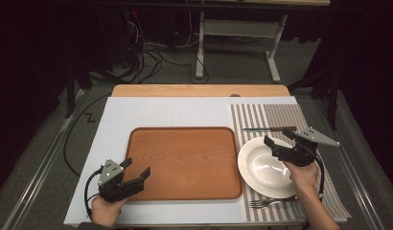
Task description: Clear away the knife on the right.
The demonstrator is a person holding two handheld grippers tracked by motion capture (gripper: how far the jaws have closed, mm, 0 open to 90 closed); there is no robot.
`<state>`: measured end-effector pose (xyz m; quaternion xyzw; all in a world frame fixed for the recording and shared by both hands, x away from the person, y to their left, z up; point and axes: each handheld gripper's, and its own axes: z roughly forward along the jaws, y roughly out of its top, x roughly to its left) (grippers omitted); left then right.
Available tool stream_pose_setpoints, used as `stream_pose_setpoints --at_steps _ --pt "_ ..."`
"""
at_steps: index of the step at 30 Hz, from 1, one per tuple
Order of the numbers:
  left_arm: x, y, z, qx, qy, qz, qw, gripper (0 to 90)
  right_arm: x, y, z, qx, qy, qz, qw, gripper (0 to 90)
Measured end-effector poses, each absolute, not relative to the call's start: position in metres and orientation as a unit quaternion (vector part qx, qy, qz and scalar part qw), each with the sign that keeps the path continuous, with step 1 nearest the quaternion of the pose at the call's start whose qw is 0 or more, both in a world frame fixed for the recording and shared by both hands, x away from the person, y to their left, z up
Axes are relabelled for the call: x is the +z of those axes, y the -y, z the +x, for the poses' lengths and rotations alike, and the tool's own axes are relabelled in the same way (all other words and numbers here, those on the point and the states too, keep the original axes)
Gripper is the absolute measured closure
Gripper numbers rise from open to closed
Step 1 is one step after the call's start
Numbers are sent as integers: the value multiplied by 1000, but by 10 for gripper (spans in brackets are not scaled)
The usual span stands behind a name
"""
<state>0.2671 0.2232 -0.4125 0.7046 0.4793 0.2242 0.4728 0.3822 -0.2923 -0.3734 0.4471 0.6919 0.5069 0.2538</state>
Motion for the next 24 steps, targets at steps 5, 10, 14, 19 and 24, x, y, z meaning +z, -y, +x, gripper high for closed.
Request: stream_pose_setpoints --at_steps 5,10,14,19,24 --pt "-413 -223 267 225 -480 703 473 248 -373 293 389 494 -695 456 254 161" --pt "-413 -223 267 225 -480 704 472 248 -373 294 397 490 -693 466 251 161" --pt "-413 -223 267 226 -479 705 472 249 -373 295 403 487 -692 470 253 162" --pt "-413 -223 267 227 -479 706 470 248 -372 296 414 476 -691 481 255 168" --pt "-413 -223 267 228 -479 706 470 248 -370 298 422 460 -697 488 255 174"
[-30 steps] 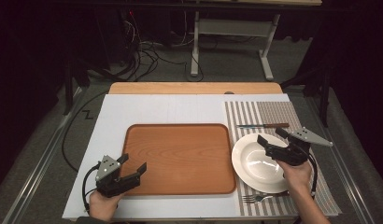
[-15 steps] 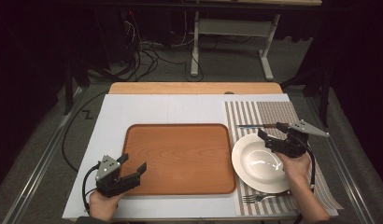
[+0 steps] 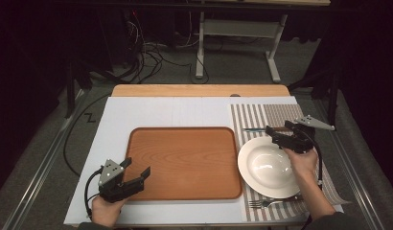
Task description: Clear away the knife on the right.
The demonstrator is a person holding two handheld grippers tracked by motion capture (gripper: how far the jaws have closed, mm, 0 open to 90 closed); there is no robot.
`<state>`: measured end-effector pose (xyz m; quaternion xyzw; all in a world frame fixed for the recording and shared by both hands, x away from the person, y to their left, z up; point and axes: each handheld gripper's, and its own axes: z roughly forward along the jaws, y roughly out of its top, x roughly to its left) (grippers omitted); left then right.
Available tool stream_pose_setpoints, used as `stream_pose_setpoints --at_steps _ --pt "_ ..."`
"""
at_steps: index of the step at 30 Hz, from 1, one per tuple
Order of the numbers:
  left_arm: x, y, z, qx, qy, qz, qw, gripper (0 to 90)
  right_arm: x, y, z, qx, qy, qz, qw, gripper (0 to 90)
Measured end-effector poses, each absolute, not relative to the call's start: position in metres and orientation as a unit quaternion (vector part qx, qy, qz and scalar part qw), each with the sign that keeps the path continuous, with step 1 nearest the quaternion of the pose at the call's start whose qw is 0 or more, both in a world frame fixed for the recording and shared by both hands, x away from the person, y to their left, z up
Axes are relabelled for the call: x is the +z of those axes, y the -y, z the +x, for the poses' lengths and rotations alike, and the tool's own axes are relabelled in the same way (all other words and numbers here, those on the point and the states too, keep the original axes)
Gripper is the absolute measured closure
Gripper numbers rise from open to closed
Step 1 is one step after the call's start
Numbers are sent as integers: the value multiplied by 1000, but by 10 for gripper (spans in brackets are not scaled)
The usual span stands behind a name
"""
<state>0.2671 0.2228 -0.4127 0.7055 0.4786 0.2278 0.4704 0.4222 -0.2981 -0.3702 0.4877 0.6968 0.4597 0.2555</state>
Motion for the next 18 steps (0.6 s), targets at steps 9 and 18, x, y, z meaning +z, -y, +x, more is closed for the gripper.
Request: stream_pose_setpoints --at_steps 9,18 --pt "-413 -223 268 227 -480 707 468 248 -362 310 442 404 -726 503 240 216" --pt "-413 -223 268 227 -480 707 467 249 -360 311 469 338 -766 505 210 232"
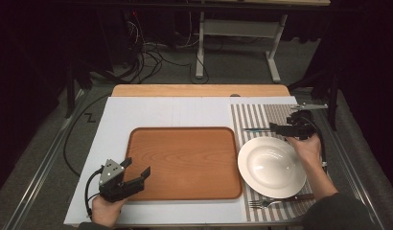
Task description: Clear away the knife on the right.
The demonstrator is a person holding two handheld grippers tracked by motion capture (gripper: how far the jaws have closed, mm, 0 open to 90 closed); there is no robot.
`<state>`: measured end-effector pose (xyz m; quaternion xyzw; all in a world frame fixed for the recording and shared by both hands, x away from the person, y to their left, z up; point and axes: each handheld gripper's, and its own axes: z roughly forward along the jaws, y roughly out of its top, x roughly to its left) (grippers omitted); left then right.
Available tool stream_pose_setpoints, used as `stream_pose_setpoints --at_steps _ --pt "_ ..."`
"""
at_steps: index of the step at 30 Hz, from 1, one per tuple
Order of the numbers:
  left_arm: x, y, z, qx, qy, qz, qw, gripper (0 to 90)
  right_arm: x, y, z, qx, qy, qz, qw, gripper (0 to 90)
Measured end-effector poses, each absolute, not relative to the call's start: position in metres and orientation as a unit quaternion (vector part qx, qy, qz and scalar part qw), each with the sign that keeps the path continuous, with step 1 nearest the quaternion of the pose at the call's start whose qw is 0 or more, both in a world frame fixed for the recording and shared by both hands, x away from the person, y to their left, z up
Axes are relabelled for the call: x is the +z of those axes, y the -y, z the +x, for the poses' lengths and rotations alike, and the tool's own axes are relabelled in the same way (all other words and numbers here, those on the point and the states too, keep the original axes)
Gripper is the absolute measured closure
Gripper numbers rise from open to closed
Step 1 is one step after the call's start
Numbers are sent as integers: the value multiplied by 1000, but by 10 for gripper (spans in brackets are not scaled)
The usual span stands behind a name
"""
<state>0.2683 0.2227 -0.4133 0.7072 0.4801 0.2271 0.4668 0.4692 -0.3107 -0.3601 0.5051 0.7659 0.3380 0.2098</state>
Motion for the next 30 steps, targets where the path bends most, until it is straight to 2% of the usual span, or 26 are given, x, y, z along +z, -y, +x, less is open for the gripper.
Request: stream_pose_setpoints --at_steps 19,30 --pt "-414 -222 270 224 -481 709 465 249 -368 303 515 189 -835 493 155 347" --pt "-415 -221 271 220 -480 713 460 248 -373 303 528 167 -840 497 139 361"
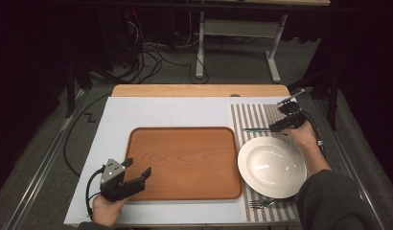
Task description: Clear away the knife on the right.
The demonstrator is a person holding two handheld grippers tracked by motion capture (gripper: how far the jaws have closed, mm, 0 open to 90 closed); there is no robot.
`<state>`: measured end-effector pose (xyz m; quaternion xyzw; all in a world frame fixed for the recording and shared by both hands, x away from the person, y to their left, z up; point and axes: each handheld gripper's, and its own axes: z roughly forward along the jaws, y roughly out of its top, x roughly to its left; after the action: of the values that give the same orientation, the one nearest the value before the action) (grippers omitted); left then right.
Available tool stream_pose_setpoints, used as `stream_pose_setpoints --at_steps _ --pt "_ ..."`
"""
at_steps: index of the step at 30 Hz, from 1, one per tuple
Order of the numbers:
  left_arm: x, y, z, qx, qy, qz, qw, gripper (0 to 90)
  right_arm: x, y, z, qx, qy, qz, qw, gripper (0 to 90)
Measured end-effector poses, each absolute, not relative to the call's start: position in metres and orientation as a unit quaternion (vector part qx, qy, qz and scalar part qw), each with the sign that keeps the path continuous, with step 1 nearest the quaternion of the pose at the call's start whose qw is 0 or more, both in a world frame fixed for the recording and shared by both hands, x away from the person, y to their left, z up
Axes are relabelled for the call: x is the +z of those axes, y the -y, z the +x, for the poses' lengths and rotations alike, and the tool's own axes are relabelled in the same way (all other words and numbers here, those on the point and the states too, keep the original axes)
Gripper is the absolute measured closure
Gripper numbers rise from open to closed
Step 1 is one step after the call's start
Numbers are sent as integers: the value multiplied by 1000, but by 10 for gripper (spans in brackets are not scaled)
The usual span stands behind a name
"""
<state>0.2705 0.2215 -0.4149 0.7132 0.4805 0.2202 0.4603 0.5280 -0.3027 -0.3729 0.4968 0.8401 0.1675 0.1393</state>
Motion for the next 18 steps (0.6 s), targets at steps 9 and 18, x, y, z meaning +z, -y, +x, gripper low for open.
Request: stream_pose_setpoints --at_steps 9,18 --pt "-414 -222 270 223 -481 711 463 249 -383 298 537 146 -845 496 134 364" --pt "-415 -221 271 220 -480 714 459 248 -388 297 540 139 -844 499 138 359"
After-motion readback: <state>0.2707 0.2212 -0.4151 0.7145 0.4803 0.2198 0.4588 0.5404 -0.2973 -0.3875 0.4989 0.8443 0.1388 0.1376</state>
